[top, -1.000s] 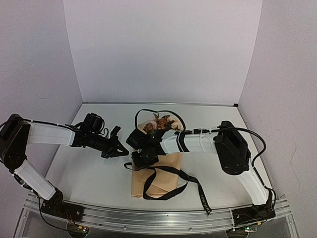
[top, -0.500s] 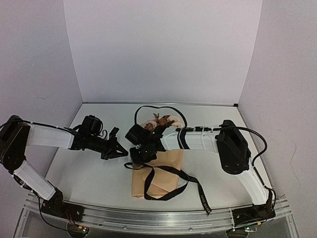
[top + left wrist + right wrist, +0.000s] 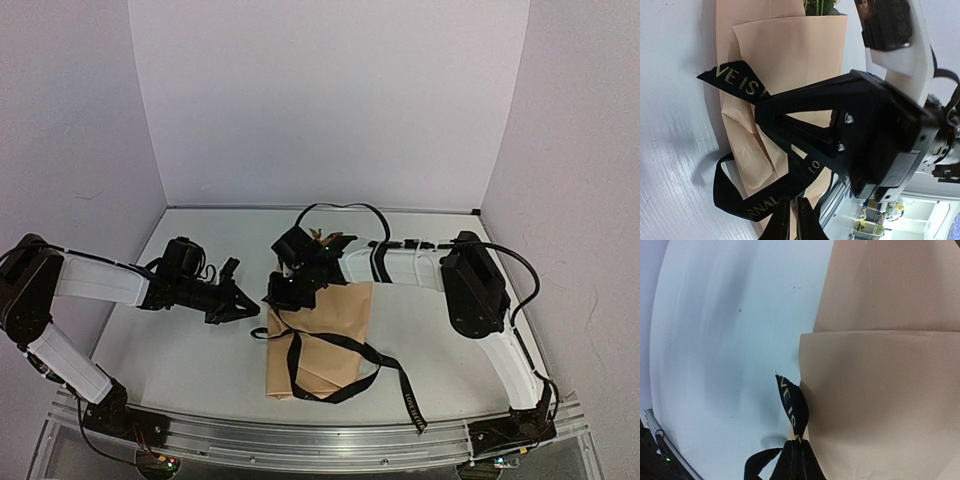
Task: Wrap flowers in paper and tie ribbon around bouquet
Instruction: Pick up the ribbon from the folded bouquet.
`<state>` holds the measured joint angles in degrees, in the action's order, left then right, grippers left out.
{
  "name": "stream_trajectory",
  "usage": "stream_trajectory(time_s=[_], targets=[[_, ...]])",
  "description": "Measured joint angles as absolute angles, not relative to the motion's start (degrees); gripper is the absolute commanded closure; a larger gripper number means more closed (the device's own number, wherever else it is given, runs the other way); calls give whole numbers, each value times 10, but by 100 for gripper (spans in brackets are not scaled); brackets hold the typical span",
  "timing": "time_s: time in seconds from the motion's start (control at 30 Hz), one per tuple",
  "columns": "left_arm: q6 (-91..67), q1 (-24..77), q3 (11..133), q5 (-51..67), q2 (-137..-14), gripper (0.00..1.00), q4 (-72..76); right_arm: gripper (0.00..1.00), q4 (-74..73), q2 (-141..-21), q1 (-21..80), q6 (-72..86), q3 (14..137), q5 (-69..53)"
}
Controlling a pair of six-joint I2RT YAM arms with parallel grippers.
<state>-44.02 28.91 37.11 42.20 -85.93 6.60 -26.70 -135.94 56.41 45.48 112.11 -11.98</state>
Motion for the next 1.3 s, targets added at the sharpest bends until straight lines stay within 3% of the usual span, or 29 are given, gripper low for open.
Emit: stream_trajectory(time_s=[0.13, 0.3, 0.8, 0.9, 1.0, 1.07, 1.13, 1.23, 1.3], targets=[[-441, 289, 368, 415, -859, 64, 81, 100, -250, -1360, 551, 501, 1139, -167], [-434, 290, 367, 401, -859, 49, 105, 100, -205, -1360, 537, 578, 1193, -230], [-350, 307, 405, 374, -873, 37, 131, 100, -118, -1360, 506, 715, 1206, -360], [-333, 312, 415, 373, -885, 44, 139, 100, -108, -1360, 502, 727, 1203, -378], [-326, 312, 419, 373, -895, 69, 145, 96, -101, -1360, 498, 733, 1190, -388], [-325, 312, 422, 373, -906, 88, 151, 80, -99, -1359, 496, 733, 1180, -389], [-333, 312, 422, 372, -916, 98, 158, 61, -98, -1353, 494, 734, 1158, -386], [-338, 313, 422, 360, -921, 100, 169, 37, -101, -1325, 491, 717, 1104, -369], [-348, 313, 421, 346, -919, 100, 179, 28, -111, -1294, 489, 703, 1062, -343]])
